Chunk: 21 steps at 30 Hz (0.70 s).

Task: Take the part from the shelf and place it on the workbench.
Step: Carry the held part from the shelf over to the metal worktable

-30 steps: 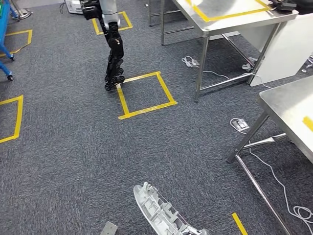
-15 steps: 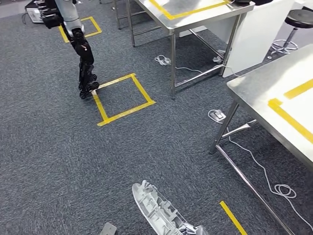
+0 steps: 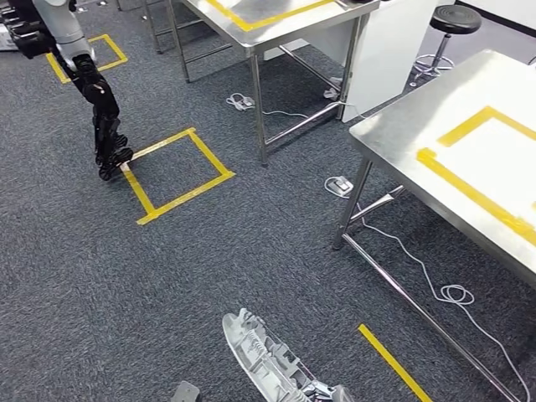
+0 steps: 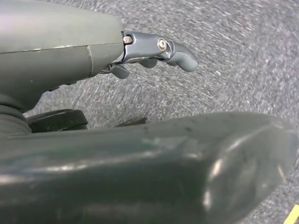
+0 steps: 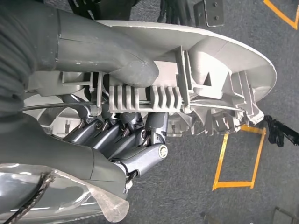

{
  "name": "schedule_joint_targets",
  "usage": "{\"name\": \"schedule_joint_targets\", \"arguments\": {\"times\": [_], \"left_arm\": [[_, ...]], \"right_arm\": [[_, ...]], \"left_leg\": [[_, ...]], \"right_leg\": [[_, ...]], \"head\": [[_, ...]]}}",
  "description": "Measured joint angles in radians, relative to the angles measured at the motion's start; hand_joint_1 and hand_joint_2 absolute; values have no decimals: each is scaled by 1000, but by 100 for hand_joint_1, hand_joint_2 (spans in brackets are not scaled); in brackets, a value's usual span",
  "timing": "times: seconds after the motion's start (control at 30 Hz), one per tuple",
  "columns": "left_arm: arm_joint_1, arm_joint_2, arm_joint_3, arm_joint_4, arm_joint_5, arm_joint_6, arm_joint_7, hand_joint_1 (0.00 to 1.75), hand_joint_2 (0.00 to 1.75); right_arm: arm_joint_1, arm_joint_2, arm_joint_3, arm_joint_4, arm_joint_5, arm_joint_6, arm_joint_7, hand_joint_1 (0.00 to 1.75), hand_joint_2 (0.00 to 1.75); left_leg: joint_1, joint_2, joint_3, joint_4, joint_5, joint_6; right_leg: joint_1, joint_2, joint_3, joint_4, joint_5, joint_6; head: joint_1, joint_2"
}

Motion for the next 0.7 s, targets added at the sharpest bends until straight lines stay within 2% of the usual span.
{"name": "schedule_joint_targets", "arguments": {"times": [0.03, 0.1, 0.13, 0.17, 0.23, 0.27, 0.3, 0.33, 0.37, 0.4, 0.47, 0.5, 0.53, 0.6, 0.63, 0.67, 0.7], "left_arm": [[0, 1, 0, 0, 0, 0, 0, 0, 0], [-2, 1, 0, 0, 0, 0, 0, 0, 0], [-2, 1, 0, 0, 0, 0, 0, 0, 0], [-2, 1, 0, 0, 0, 0, 0, 0, 0], [-1, 1, 0, 0, 0, 0, 0, 0, 0], [-1, 2, 0, 0, 0, 0, 0, 0, 0], [0, 2, 0, 0, 0, 0, 0, 0, 0], [0, 2, 0, 0, 0, 0, 0, 0, 0], [0, 2, 0, 0, 0, 0, 0, 0, 0], [0, 2, 0, 0, 0, 0, 0, 0, 0], [0, 2, 1, 0, 0, -2, 0, 0, 0], [-1, 3, 1, 0, 0, -3, 0, 0, 0], [-1, 3, 1, 0, 0, -5, 0, 0, 0], [-3, 1, 1, 0, 0, -7, 0, 0, 0], [-4, 0, 2, 0, 0, -8, -1, 0, 0], [-4, -2, 2, 0, 0, -9, -1, 0, 0], [-4, -4, 2, 0, 0, -10, -1, 0, 0]], "right_arm": [[0, 1, 0, 0, 0, 0, 0, 175, 175], [3, 2, 0, 1, 0, 0, -1, 175, 175], [4, 2, 0, 1, 0, 0, -1, 175, 175], [3, 3, 0, 1, 0, 0, -1, 175, 175], [3, 4, 0, 1, 0, 0, -1, 175, 175], [3, 4, 0, 1, 0, 0, -1, 175, 175], [3, 4, 0, 1, 0, 0, -1, 175, 175], [3, 4, 0, 1, 0, 0, -1, 175, 175], [4, 4, 0, 1, 0, 0, -1, 175, 175], [4, 4, 0, 1, 0, 1, -1, 175, 175], [3, 5, 0, 1, 2, 3, 2, 175, 175], [3, 6, 0, 1, 4, 6, 4, 175, 175], [3, 7, -1, 1, 6, 9, 7, 175, 175], [5, 8, -3, 1, 10, 14, 11, 175, 175], [7, 8, -5, 1, 12, 15, 13, 175, 175], [7, 8, -7, 0, 13, 16, 14, 175, 175], [7, 8, -9, 0, 15, 18, 15, 175, 175]], "left_leg": [[-2, 6, 0, 4, -2, -5], [0, 15, 2, 7, -6, -13], [2, 6, 0, 16, -15, -18], [5, -10, -9, 44, -37, -23], [9, -53, -56, 159, -104, -31], [10, -64, -87, 231, -136, -32], [10, -68, -111, 283, -151, -32], [10, -70, -121, 304, -147, -29], [9, -72, -112, 281, -121, -24], [8, -79, -88, 224, -82, -17], [7, -118, -32, 87, -14, -1], [5, -135, -14, 44, -1, 6], [4, -145, -6, 22, 1, 10], [4, -134, -3, 8, 2, 12], [6, -124, -1, -2, 7, 13], [9, -112, 2, -11, 13, 16], [11, -100, 3, -20, 18, 17]], "right_leg": [[2, 0, 4, -8, -3, -7], [2, 19, 1, -6, 1, -22], [2, 28, 0, -6, 3, -28], [0, 36, -1, -7, 5, -34], [0, 55, -2, -8, 9, -42], [1, 65, -3, -7, 10, -44], [2, 76, -4, -7, 11, -45], [3, 88, -4, -7, 11, -46], [5, 100, -3, -7, 11, -46], [6, 111, -2, -7, 12, -46], [7, 133, -2, -6, 13, -44], [6, 142, -5, -5, 15, -40], [5, 151, -10, -5, 18, -35], [1, 166, -21, -8, 24, -22], [2, 158, -27, -5, 22, -17], [4, 141, -39, 11, 9, -13], [5, 117, -59, 49, -15, -10]], "head": [[-1, 0], [-4, 0], [-5, 0], [-7, 0], [-9, 0], [-10, 0], [-10, 0], [-10, 0], [-10, 0], [-9, 0], [-9, 0], [-10, 0], [-10, 0], [-13, 0], [-12, 0], [-10, 0], [-7, 0]]}}
